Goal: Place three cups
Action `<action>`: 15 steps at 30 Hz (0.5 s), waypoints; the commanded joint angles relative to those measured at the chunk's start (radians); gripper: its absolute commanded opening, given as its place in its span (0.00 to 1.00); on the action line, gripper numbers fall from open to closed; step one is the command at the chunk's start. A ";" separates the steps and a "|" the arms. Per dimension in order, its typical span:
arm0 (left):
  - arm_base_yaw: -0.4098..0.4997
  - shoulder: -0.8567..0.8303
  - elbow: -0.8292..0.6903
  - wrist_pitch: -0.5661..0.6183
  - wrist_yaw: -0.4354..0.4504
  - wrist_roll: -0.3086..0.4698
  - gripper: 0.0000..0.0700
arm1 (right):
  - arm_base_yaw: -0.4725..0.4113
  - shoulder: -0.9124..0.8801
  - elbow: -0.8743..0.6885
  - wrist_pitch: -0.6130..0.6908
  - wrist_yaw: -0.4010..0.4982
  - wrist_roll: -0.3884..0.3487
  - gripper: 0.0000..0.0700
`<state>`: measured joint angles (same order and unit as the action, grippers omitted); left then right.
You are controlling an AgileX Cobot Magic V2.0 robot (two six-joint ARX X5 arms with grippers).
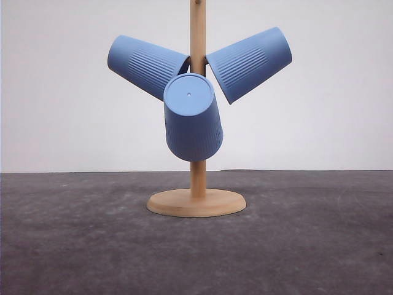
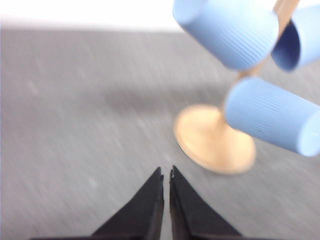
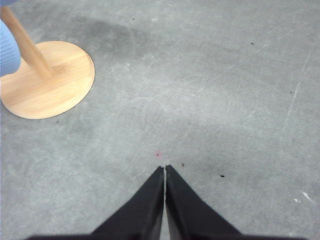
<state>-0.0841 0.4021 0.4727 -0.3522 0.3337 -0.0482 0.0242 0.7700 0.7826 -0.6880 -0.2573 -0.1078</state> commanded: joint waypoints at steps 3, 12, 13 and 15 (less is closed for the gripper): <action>0.040 -0.154 -0.143 0.082 -0.054 0.018 0.00 | 0.000 0.004 0.010 0.008 0.000 -0.006 0.00; 0.074 -0.371 -0.335 0.095 -0.303 0.018 0.00 | 0.000 0.004 0.011 0.008 0.000 -0.006 0.00; 0.074 -0.383 -0.347 0.098 -0.305 0.018 0.00 | 0.000 0.004 0.011 0.008 0.000 -0.006 0.00; 0.074 -0.400 -0.371 0.113 -0.305 0.018 0.00 | 0.000 0.004 0.010 0.008 0.000 -0.006 0.00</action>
<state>-0.0105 0.0047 0.1060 -0.2542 0.0307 -0.0410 0.0242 0.7700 0.7826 -0.6880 -0.2573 -0.1078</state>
